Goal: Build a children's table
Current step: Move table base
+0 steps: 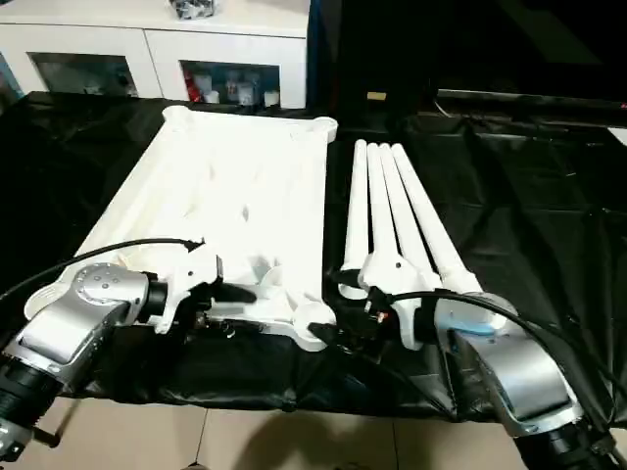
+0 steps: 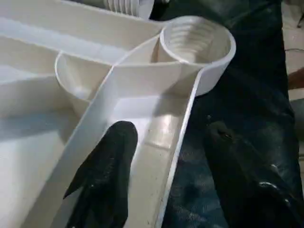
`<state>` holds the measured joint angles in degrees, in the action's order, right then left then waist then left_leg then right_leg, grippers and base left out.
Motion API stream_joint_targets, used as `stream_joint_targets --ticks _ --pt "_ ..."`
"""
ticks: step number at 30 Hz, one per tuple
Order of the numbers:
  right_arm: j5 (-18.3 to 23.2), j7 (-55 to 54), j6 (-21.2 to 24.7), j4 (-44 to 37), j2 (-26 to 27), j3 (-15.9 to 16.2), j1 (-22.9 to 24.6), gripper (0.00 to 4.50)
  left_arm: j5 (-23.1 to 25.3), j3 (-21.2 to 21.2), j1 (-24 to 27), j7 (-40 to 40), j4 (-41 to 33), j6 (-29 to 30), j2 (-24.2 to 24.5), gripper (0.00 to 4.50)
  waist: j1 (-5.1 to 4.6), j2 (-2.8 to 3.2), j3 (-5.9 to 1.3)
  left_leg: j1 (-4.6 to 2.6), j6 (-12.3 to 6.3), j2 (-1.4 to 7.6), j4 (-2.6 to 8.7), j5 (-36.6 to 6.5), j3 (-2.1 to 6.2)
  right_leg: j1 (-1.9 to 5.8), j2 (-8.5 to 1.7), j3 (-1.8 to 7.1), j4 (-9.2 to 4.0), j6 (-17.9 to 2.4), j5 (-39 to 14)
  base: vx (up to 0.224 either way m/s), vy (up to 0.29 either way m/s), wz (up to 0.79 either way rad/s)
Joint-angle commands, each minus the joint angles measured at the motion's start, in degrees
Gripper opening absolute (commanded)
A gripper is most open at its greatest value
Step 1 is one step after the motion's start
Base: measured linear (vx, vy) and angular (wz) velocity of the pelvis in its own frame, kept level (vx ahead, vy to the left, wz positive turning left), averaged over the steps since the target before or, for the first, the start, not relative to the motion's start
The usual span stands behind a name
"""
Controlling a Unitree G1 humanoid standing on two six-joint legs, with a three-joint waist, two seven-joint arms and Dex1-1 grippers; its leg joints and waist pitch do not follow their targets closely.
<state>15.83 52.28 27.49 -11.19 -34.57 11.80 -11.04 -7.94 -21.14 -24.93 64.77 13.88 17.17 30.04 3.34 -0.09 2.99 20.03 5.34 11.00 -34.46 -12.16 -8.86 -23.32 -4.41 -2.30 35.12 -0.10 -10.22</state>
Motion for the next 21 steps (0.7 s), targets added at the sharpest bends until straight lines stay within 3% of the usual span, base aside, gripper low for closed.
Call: stream_joint_targets --ticks 1,5,21 --pt "-0.1 0.7 0.9 -1.9 -0.8 0.6 0.2 4.50 1.1 -0.8 -0.9 -0.1 0.6 0.3 -0.2 2.15 0.12 0.36 -3.51 0.27 -1.19 1.28 4.30 -9.9 -0.24 3.30 -2.46 2.05 -3.96 -11.7 -11.4 0.000 0.000 0.00" --pt "-0.1 0.8 1.3 -2.4 -1.1 1.3 -0.3 4.50 2.4 -1.3 -1.1 -0.7 1.9 -0.7 -0.3 1.83 0.14 0.24 -3.53 0.36 -1.69 1.25 4.23 -8.7 -0.28 3.44 -2.44 2.02 -3.81 -12.4 -9.3 0.000 0.000 0.00" --pt "-0.3 1.6 1.6 -2.0 -1.0 1.8 -1.0 4.50 4.8 -0.8 -1.4 -2.8 4.1 1.1 -0.8 0.60 0.10 0.33 -3.31 0.39 -0.97 1.25 4.52 -11.5 -0.12 3.15 -2.62 1.99 -4.59 -9.8 -17.4 0.000 0.000 0.00"
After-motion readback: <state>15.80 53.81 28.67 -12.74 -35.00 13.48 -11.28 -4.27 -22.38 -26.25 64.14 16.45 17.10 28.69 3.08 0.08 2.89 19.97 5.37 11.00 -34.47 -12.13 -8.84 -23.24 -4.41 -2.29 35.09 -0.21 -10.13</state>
